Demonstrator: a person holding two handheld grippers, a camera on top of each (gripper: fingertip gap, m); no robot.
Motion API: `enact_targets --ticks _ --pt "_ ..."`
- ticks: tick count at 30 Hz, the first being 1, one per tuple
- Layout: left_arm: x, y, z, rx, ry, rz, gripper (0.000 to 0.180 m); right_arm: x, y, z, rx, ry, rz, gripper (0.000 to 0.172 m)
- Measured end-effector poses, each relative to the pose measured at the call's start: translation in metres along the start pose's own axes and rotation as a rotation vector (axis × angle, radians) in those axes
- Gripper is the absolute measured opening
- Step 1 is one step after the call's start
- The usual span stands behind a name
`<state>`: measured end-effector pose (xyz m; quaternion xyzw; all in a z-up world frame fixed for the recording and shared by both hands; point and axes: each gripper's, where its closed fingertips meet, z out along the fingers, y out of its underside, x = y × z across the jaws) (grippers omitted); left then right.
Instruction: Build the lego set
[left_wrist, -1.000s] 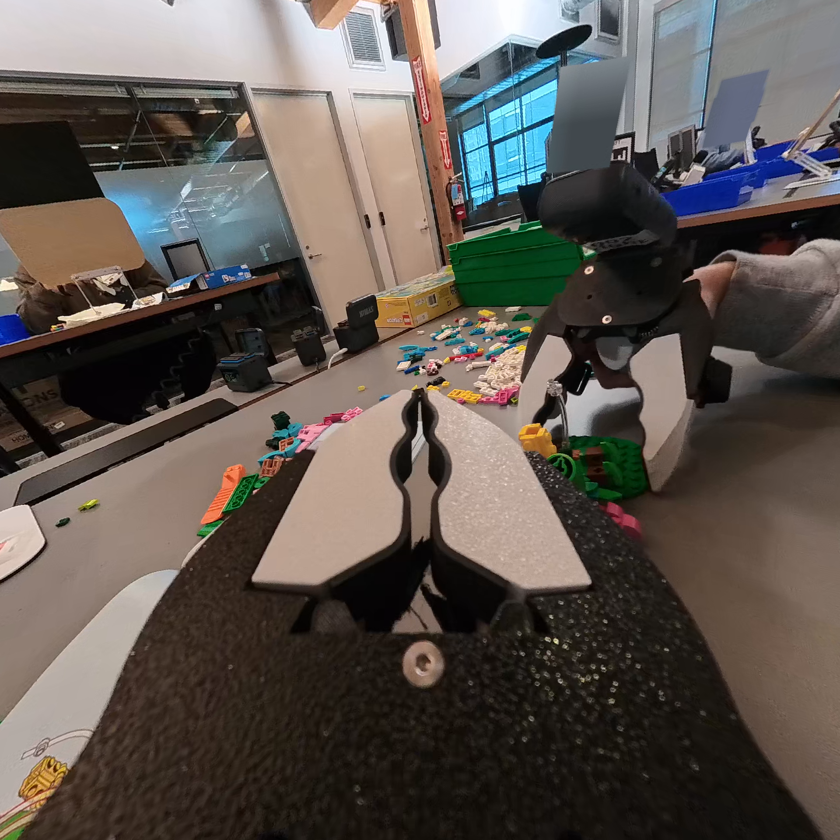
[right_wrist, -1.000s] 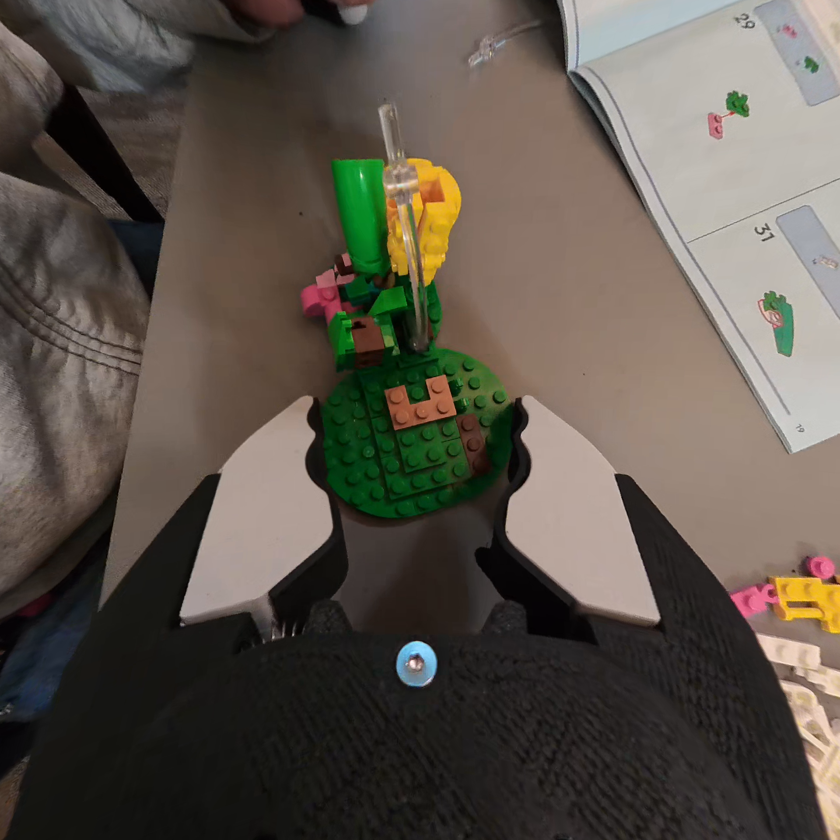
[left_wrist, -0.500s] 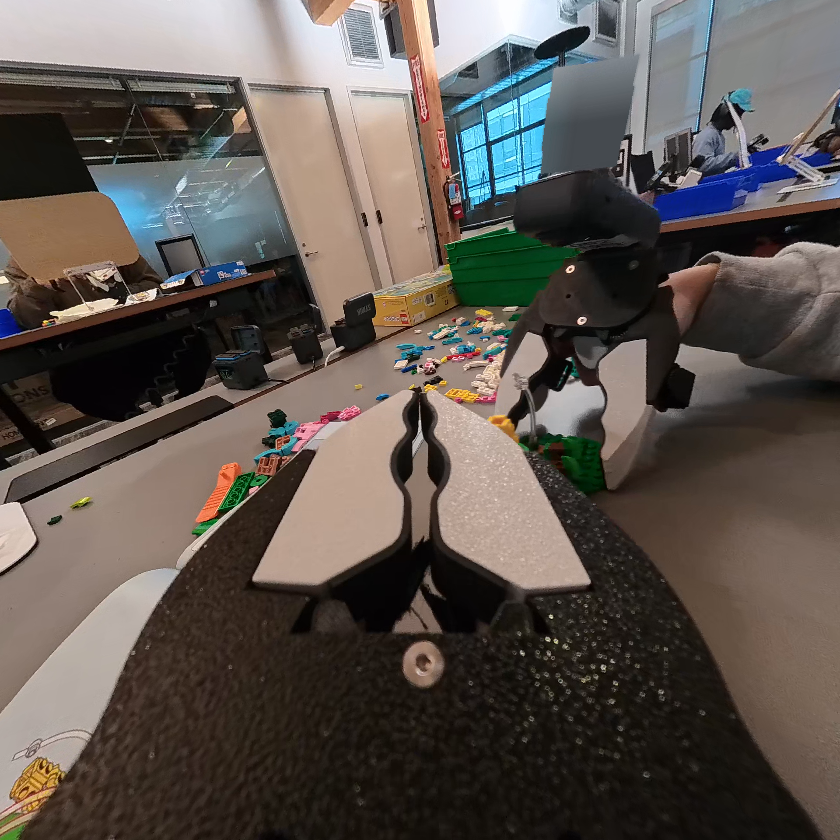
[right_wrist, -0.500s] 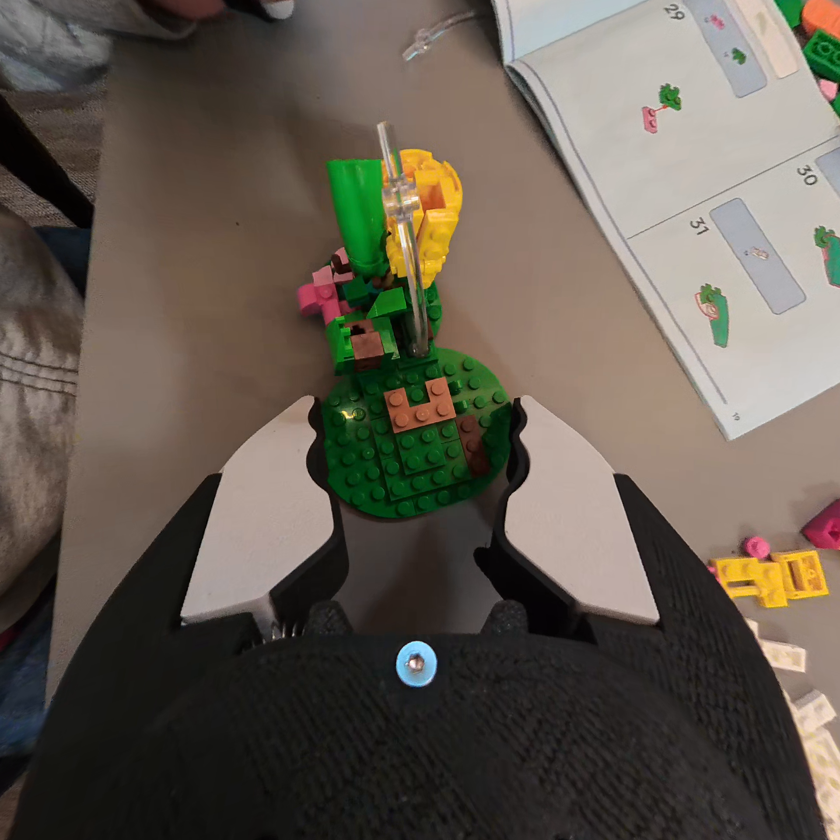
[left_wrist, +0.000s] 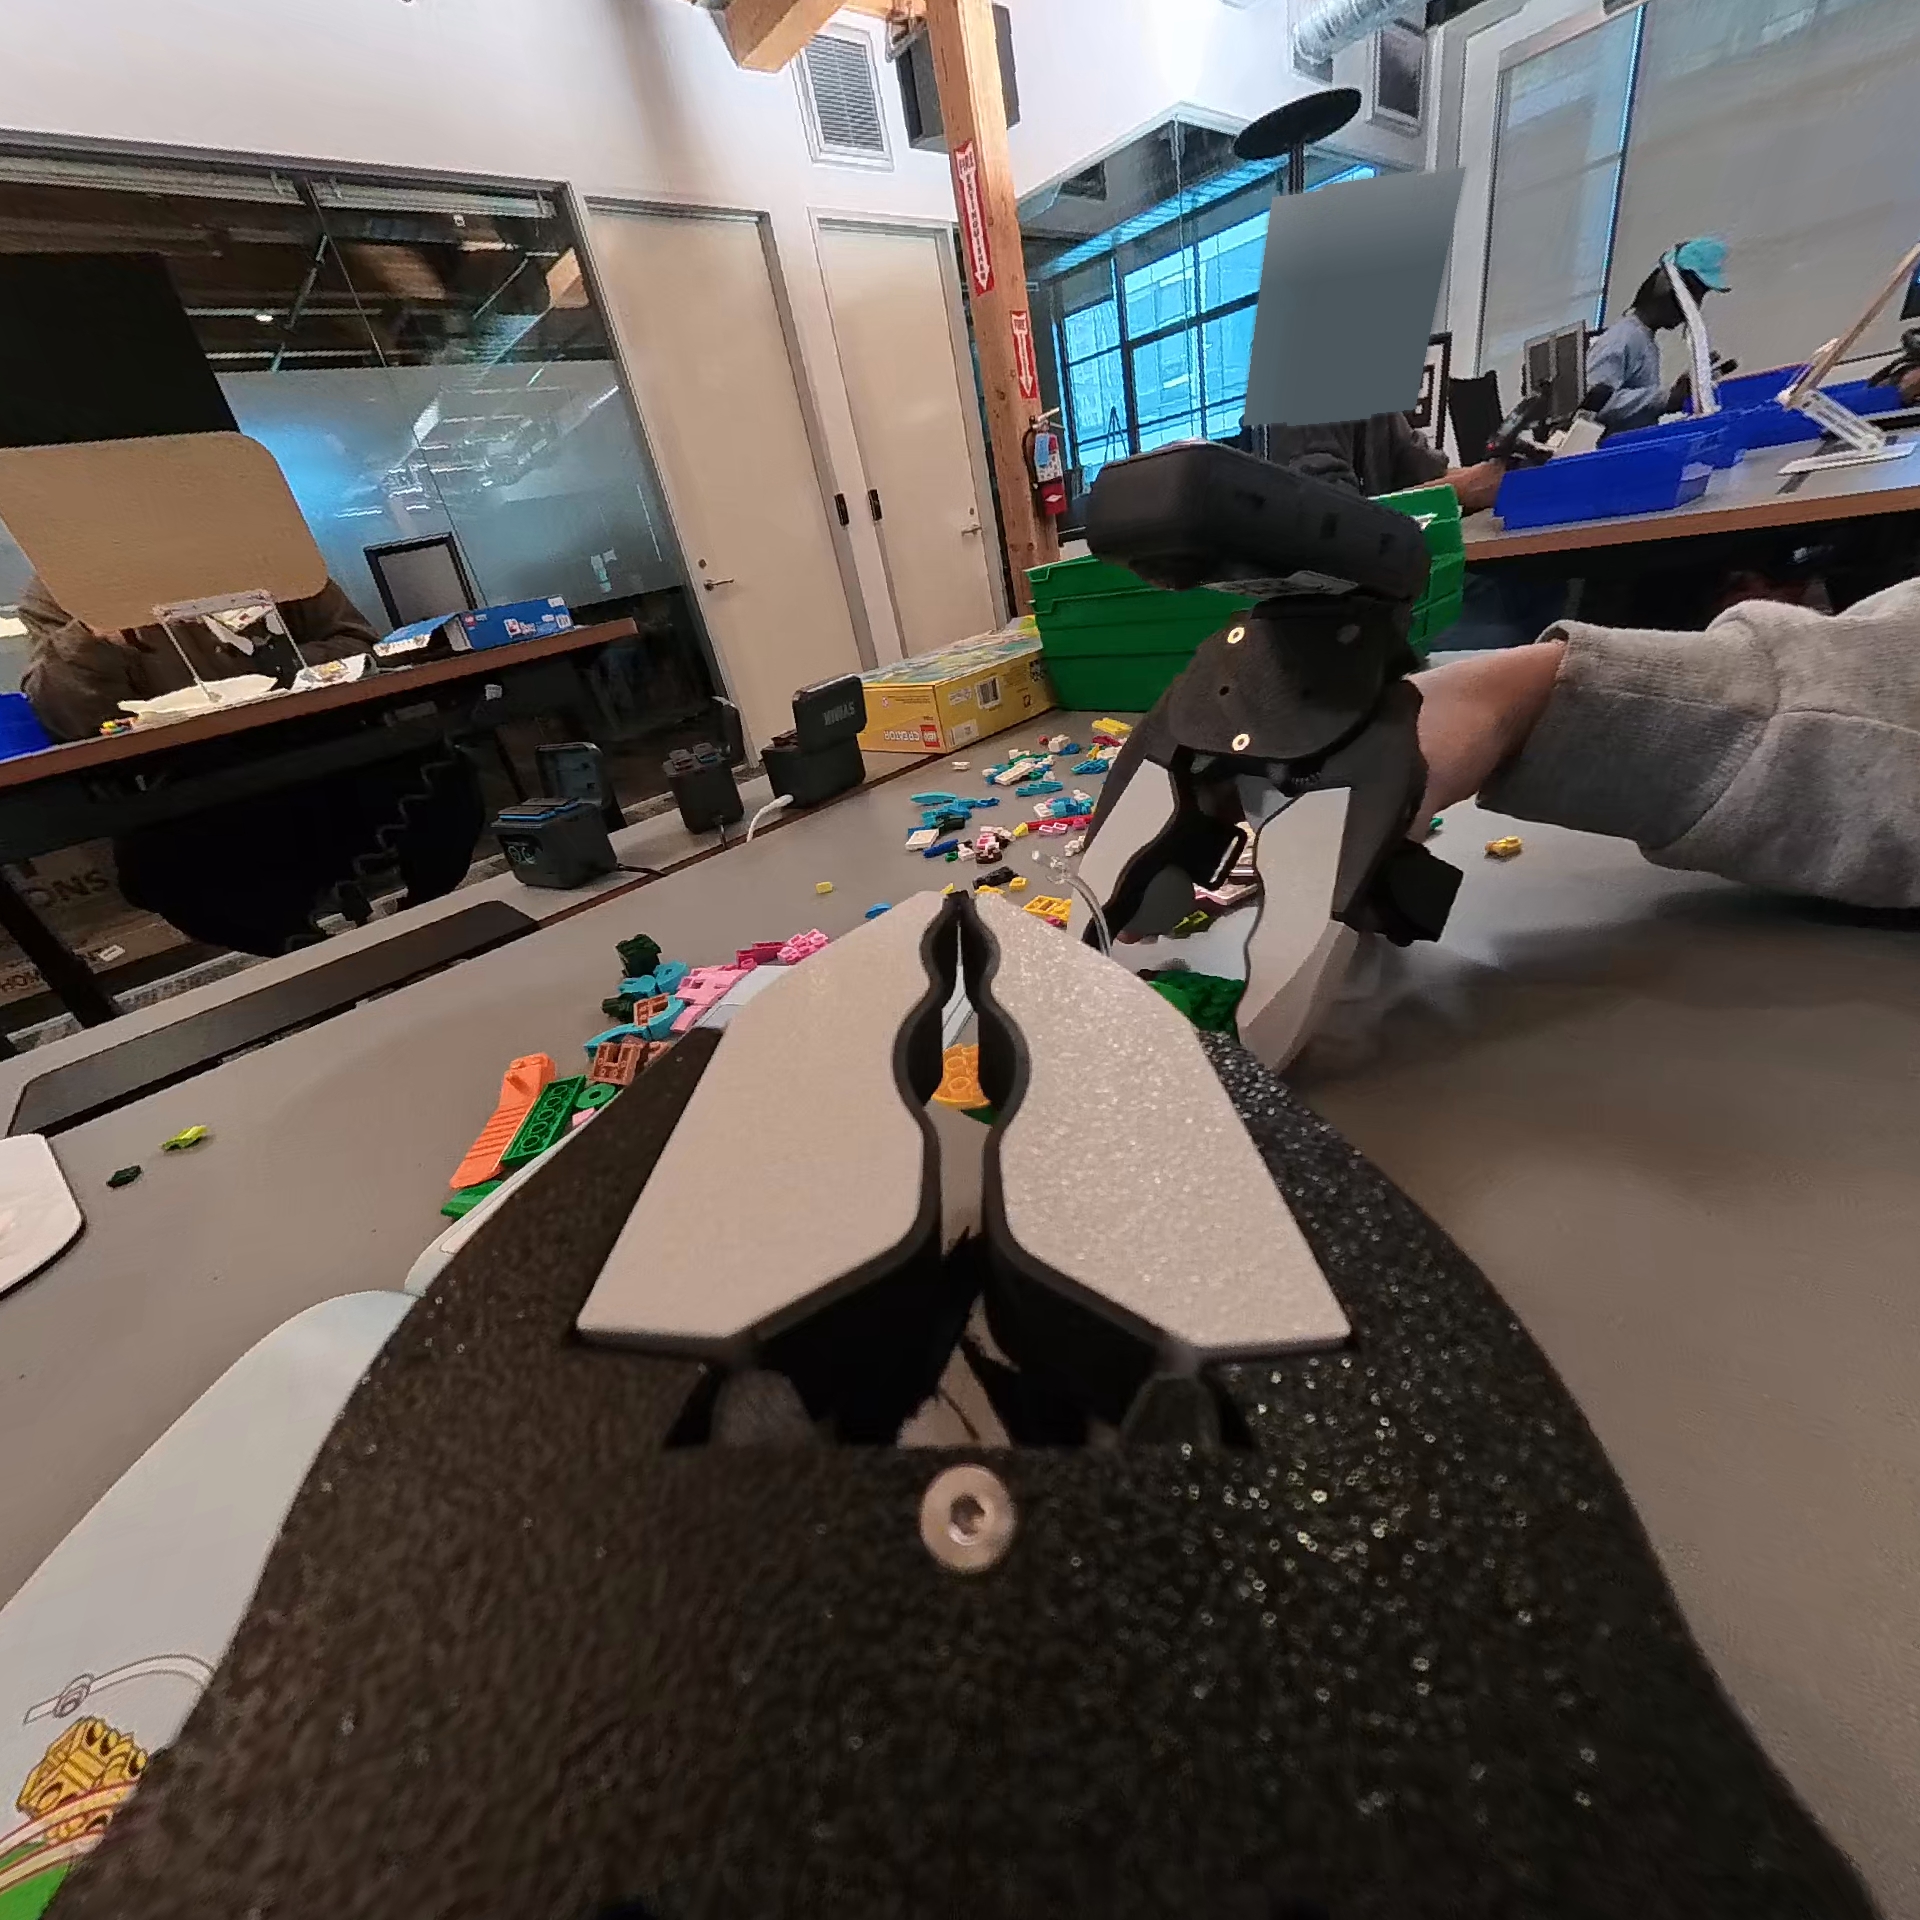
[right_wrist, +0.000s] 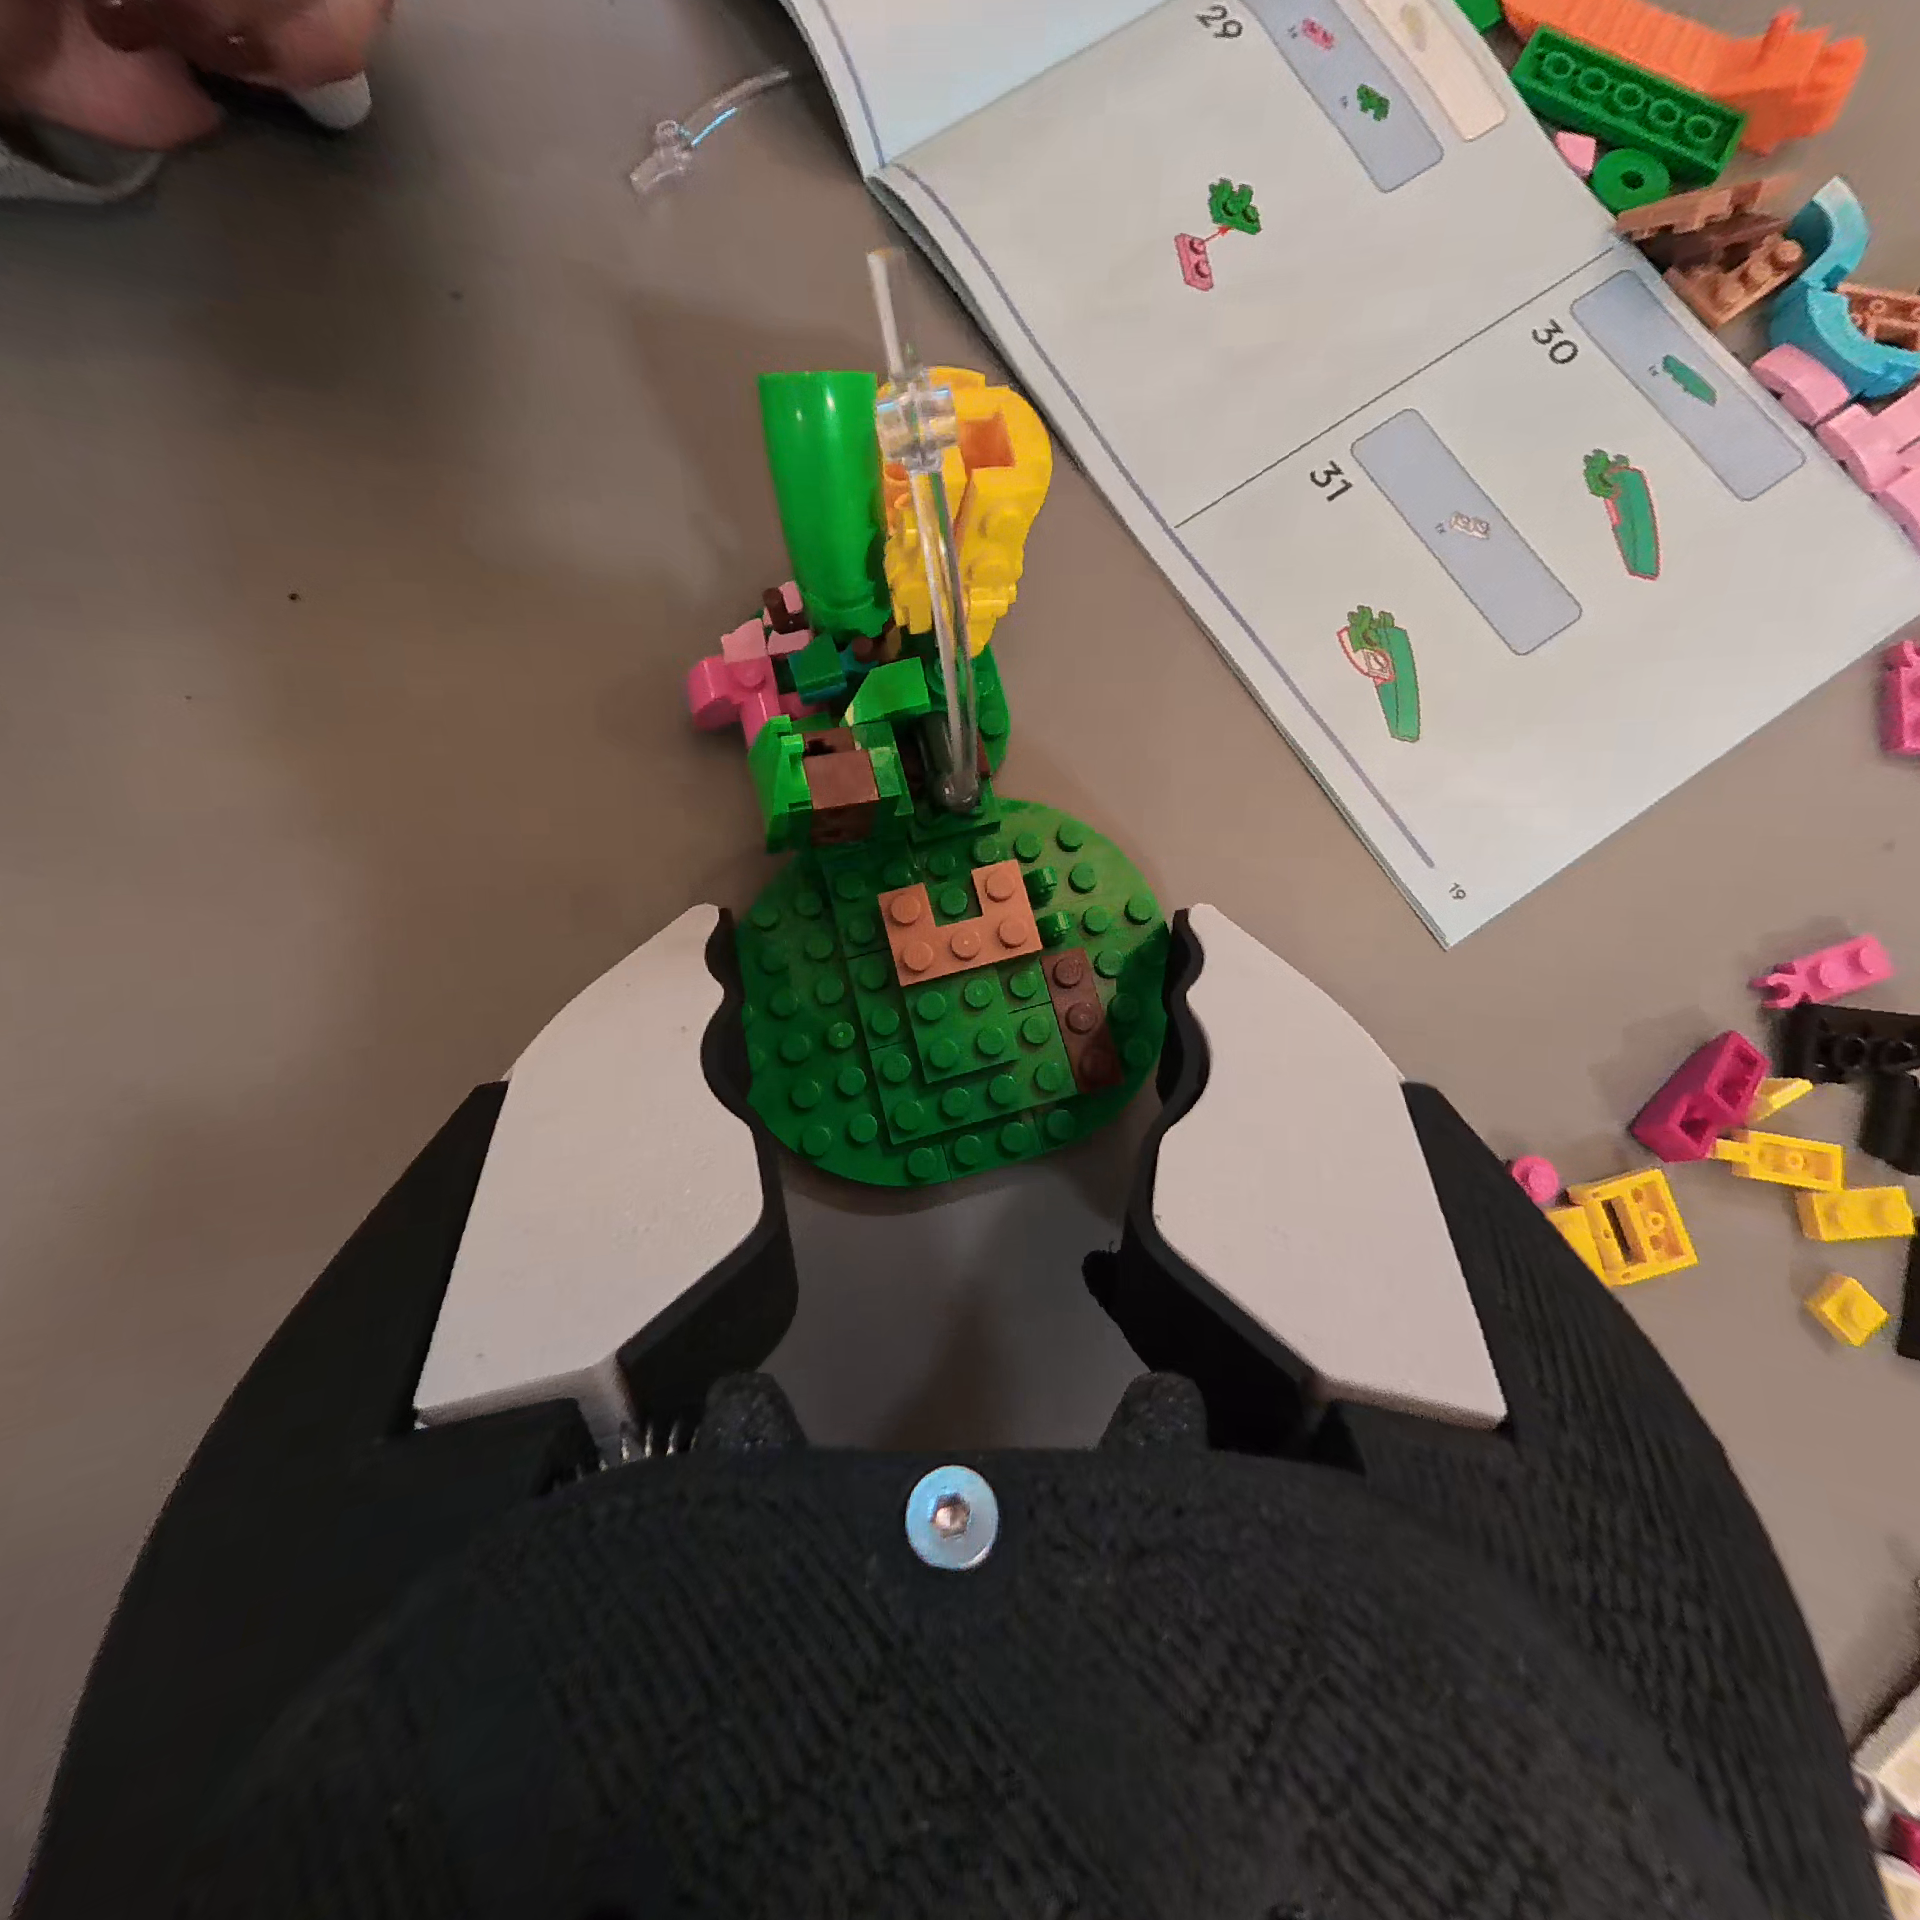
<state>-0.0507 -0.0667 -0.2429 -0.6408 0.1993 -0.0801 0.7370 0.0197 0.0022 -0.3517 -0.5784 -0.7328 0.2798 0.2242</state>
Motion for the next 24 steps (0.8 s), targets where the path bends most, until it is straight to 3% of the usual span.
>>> enact_targets --ticks 24 --pt "0.000 0.001 0.001 -0.007 0.004 -0.001 0.000 -0.004 -0.015 0.005 0.030 -0.043 -0.053 0.076"
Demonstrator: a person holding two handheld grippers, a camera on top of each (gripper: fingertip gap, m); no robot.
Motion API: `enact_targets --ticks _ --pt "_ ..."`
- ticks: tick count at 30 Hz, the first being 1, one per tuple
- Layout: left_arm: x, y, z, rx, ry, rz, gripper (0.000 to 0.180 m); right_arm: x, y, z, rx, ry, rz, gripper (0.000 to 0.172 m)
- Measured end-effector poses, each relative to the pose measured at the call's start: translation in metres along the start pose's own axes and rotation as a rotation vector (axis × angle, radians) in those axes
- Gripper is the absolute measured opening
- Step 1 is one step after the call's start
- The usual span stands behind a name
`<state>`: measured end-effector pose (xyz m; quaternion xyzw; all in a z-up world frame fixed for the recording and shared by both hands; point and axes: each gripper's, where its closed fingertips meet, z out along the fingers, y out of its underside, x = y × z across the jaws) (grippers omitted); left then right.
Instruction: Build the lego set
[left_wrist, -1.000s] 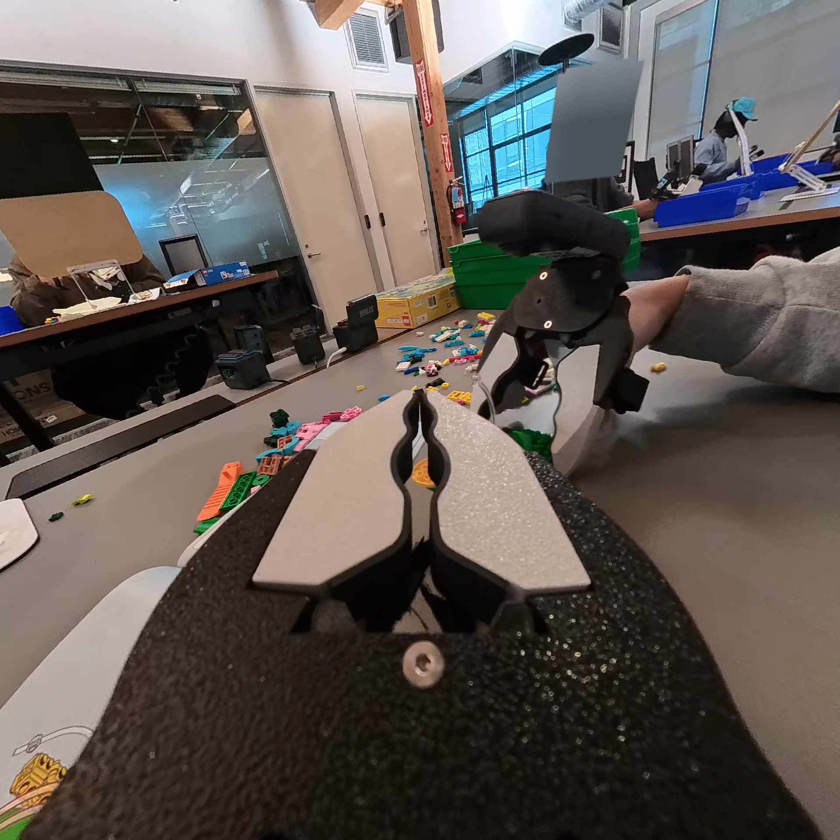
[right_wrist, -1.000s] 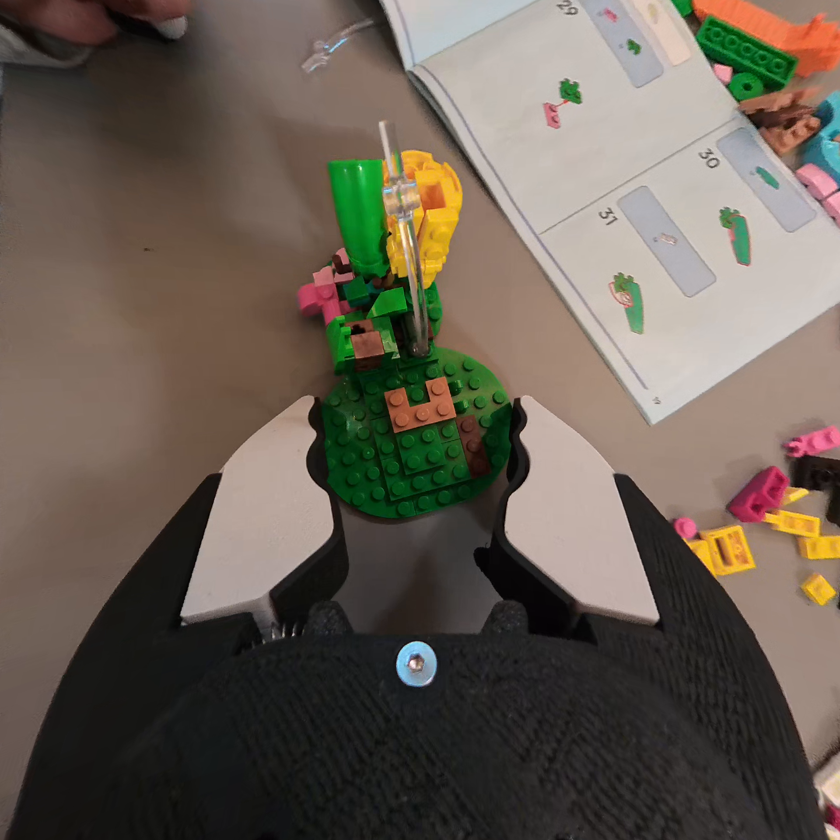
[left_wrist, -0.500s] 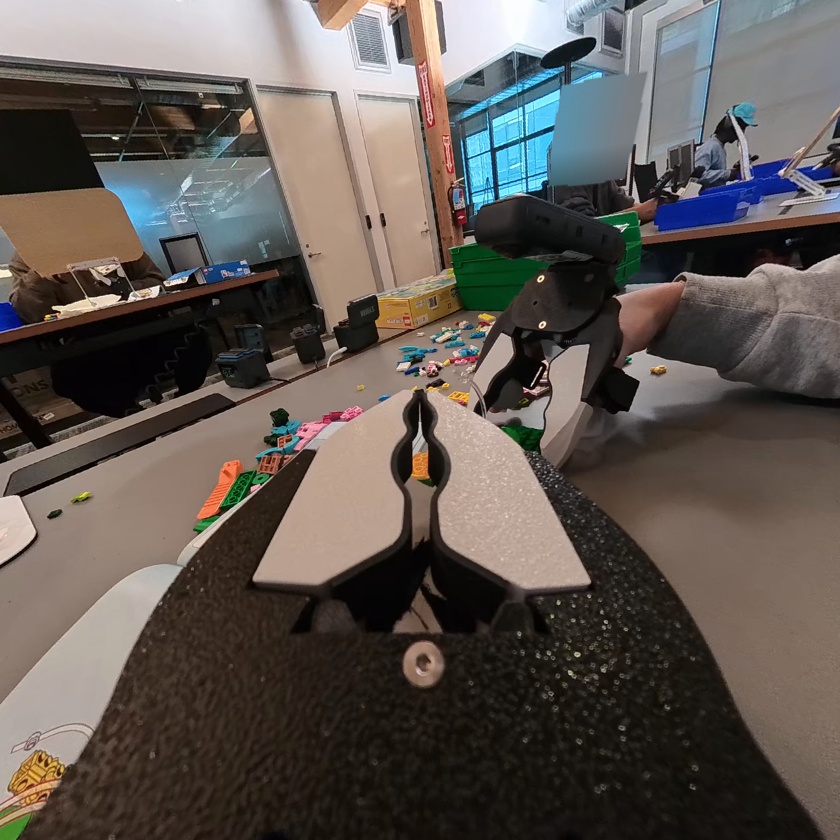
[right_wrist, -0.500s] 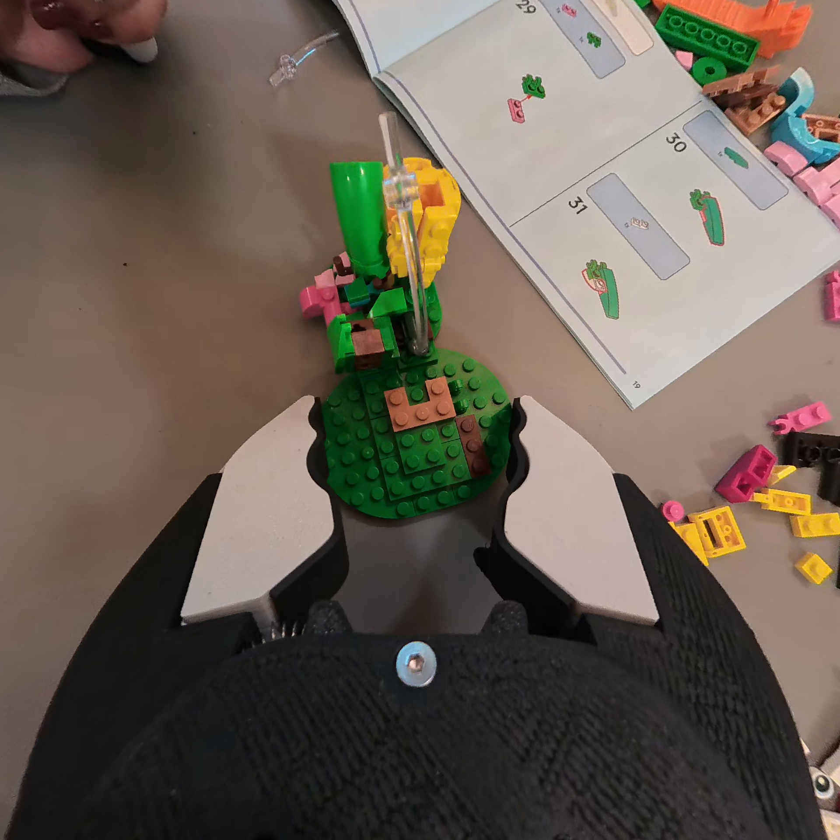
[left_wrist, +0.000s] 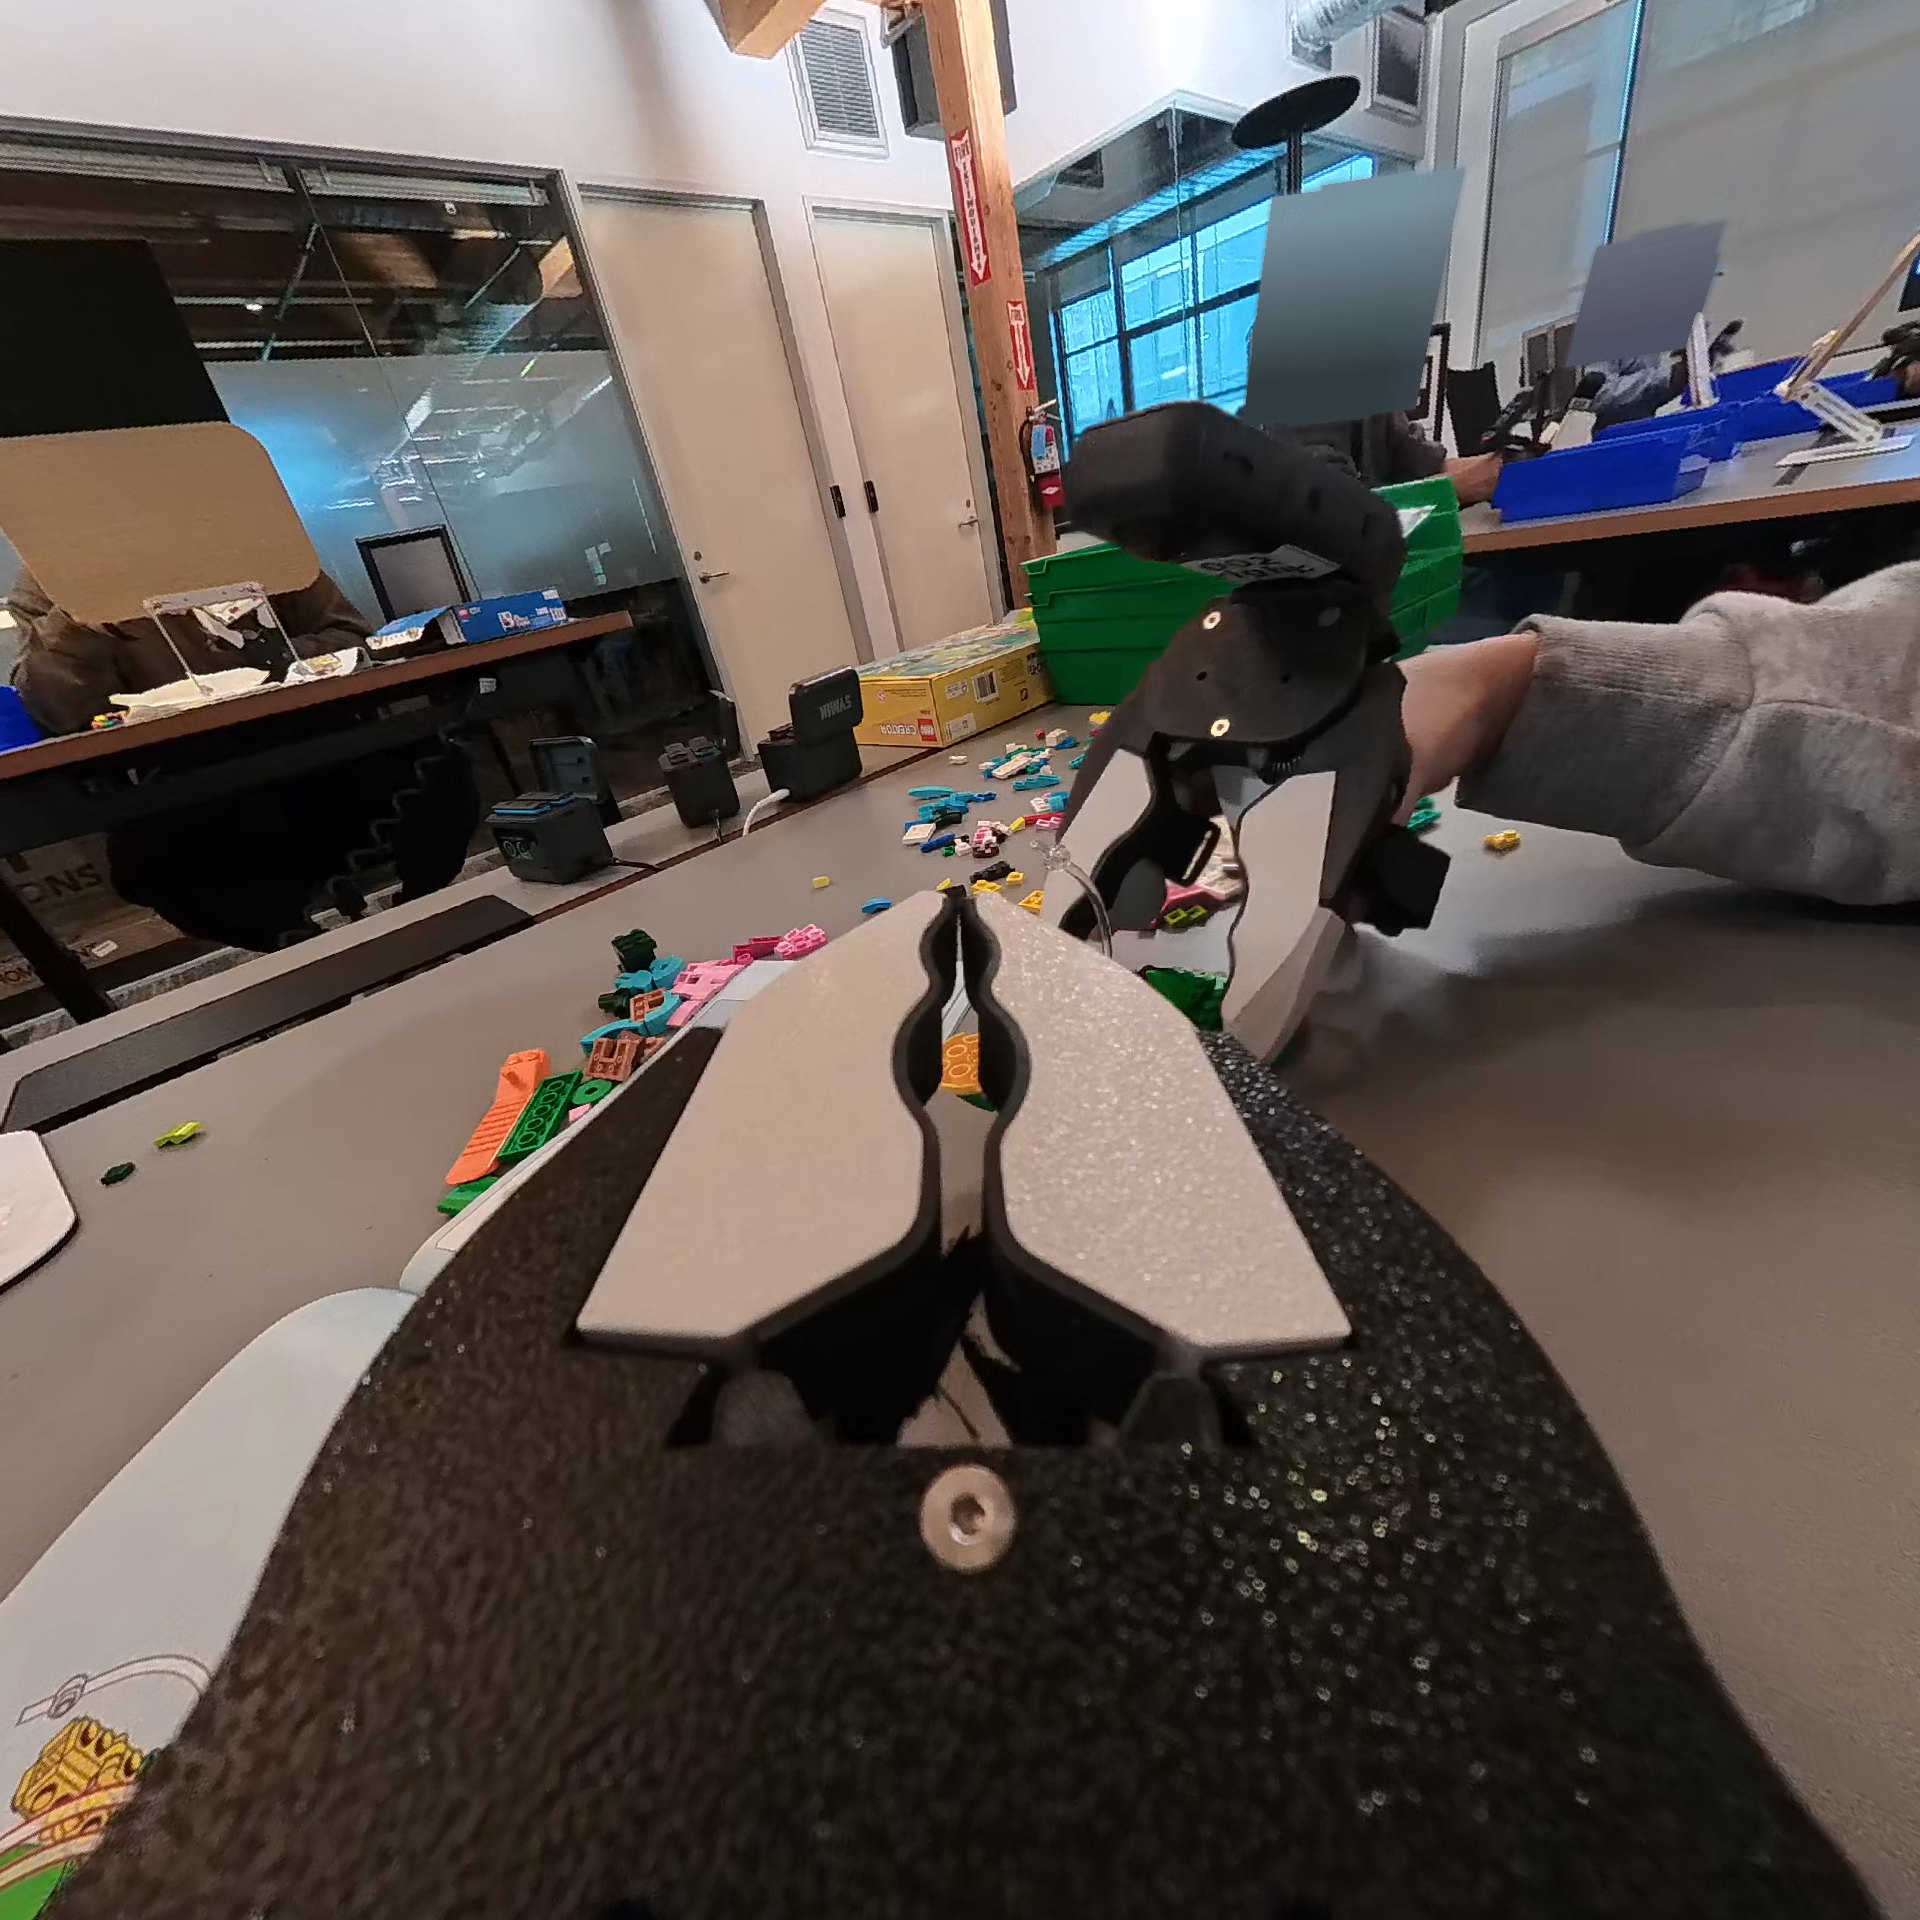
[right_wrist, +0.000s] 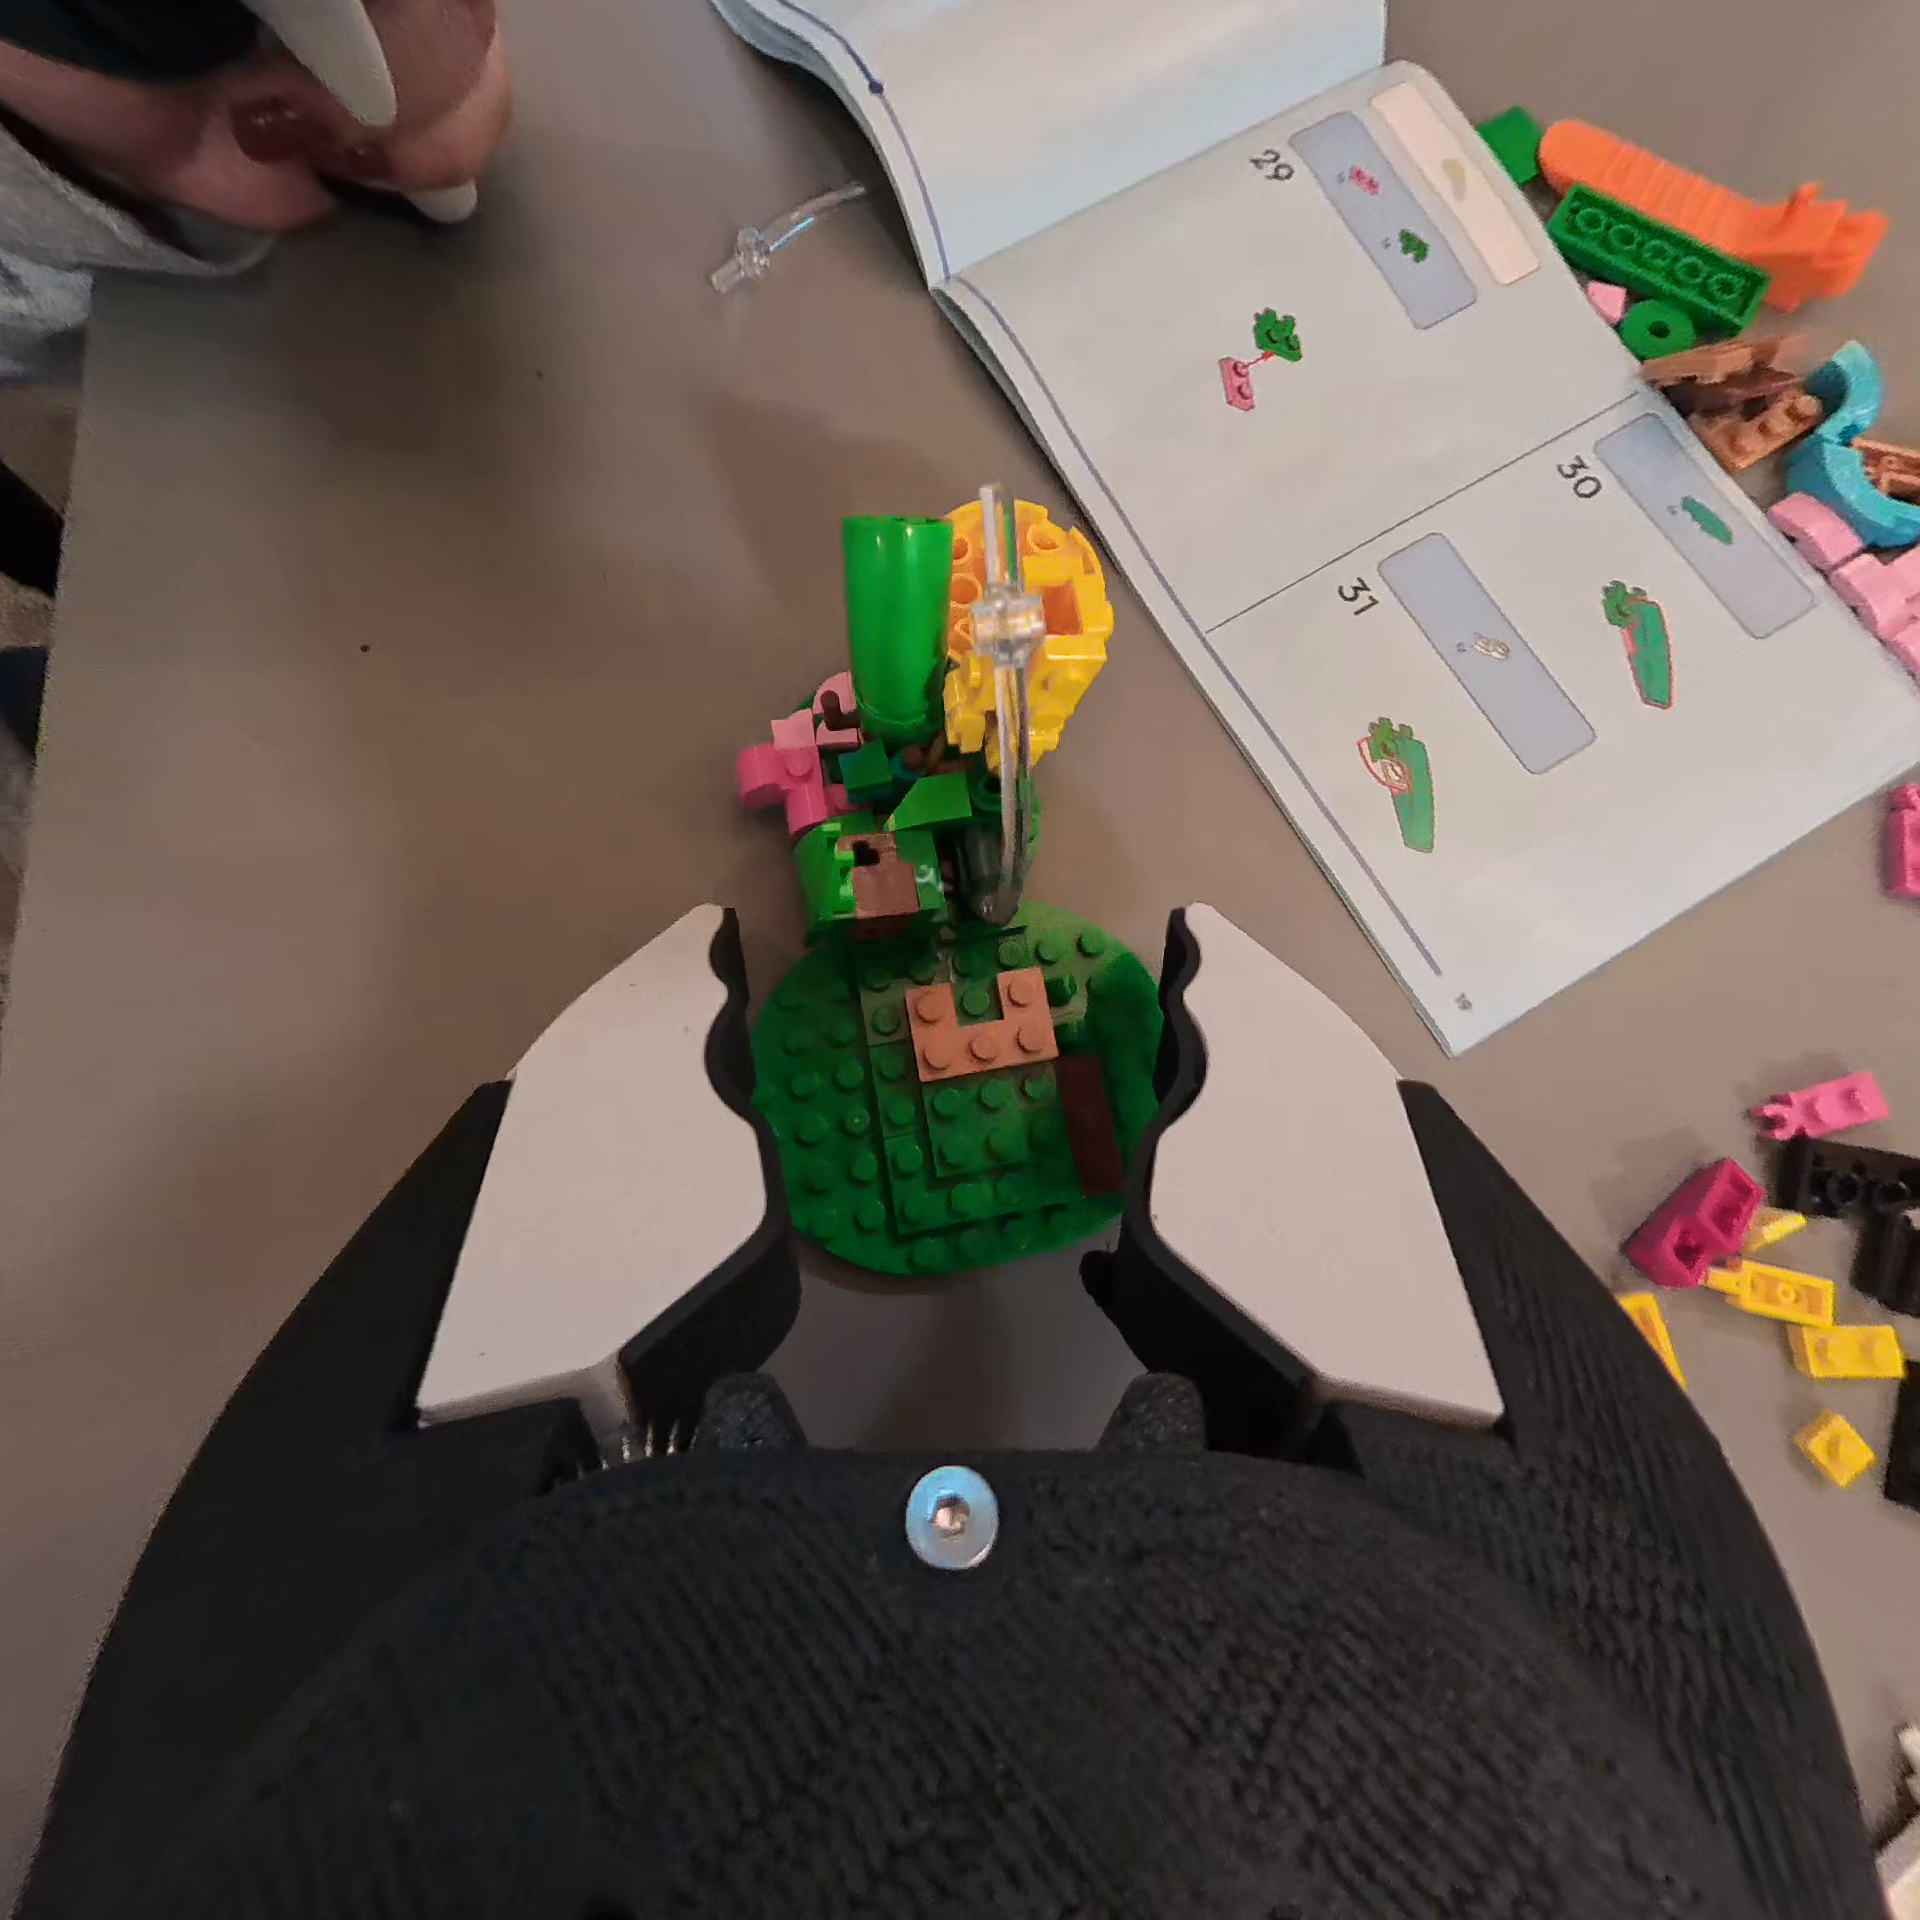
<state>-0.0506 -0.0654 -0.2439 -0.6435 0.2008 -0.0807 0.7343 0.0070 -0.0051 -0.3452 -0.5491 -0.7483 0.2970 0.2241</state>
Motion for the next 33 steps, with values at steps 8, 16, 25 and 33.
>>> enact_targets --ticks 8,16,25,33 --pt "0.000 0.000 0.000 -0.001 0.002 -0.001 0.000 -0.003 -0.002 0.010 -0.034 -0.011 -0.072 0.052" --pt "0.000 0.000 0.000 0.000 0.001 0.000 0.000 -0.003 -0.009 0.003 0.046 -0.066 0.021 0.039" --pt "-0.001 0.000 0.000 0.002 -0.002 0.000 0.000 -0.004 -0.069 -0.068 0.560 -0.511 0.458 0.039" --pt "-0.002 0.000 0.000 0.004 -0.005 -0.002 0.000 -0.007 -0.090 -0.116 0.799 -0.762 0.540 0.039"
